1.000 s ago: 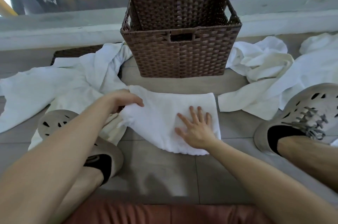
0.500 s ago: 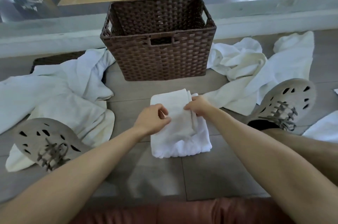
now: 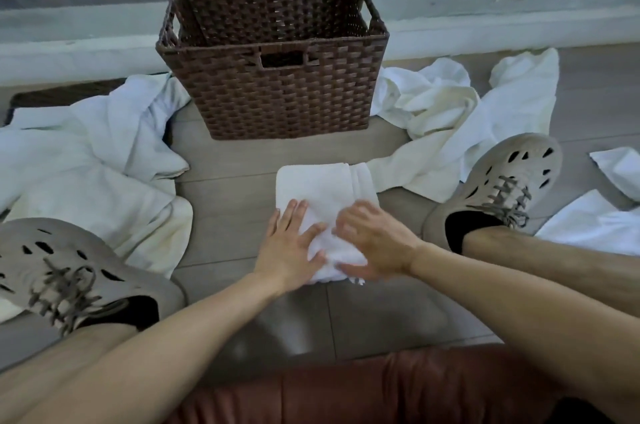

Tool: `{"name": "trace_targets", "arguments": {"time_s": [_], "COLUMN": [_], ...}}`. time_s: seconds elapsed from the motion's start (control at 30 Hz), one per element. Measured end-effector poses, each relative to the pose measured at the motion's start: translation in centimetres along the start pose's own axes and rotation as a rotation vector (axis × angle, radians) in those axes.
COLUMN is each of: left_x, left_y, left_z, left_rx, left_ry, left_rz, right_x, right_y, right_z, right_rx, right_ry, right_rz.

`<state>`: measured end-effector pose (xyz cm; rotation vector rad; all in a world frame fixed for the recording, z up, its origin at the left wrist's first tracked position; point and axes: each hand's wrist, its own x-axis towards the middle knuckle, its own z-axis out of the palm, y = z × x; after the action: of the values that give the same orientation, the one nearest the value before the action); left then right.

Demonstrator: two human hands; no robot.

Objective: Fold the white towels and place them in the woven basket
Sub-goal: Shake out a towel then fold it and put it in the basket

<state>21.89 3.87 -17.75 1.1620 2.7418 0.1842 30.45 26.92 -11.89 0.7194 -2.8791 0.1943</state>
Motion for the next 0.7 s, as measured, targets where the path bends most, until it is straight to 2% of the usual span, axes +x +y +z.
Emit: {"name": "trace_targets", "arguments": {"time_s": [0.07,0.1,0.2,0.27,0.4,0.5,0.6,0.7], "left_x": [-0.3,-0.8,-3.5,-4.9,-3.5,-1.8,0.3,2.9], "left_y": [-0.3,-0.8,-3.4,-4.8,-4.3,-3.2,-2.4,-2.5], "left_z": [-0.5,-0.9,-1.2,-0.9,0.1,-0.4,-5.4,-13.3], "left_rx": [-0.09,-0.137,-0.094,0.002,0.017,-0.154,-0.476,-0.648], "left_ry": [0.015,0.037,0.118,0.125,0.216,0.361,0.5,0.569], "left_rz": [0.007,0.057,0.405,0.536,0.488,0.439,0.216,0.004], "right_x": [-3.1,-4.2,-4.5,-3.3,-1.5,0.9,3.2,4.4], "right_y": [-0.8,-0.8,-0.6,-0.3,0.4,1.3,3.8,5.7], "right_z": [1.0,1.6,2.5,3.0,2.2,-1.4,-5.3,-8.7], "right_rx": [-0.042,-0.083,-0.141,-0.053,0.194,0.357,0.534,0.703], "right_ry": [-0.306,-0.372,-0.339,-0.298,-0.221,-0.164,-0.004,0.132], "right_rz": [-0.044,-0.031,-0.008,0.04,0.234,0.418,0.614,0.727]}}
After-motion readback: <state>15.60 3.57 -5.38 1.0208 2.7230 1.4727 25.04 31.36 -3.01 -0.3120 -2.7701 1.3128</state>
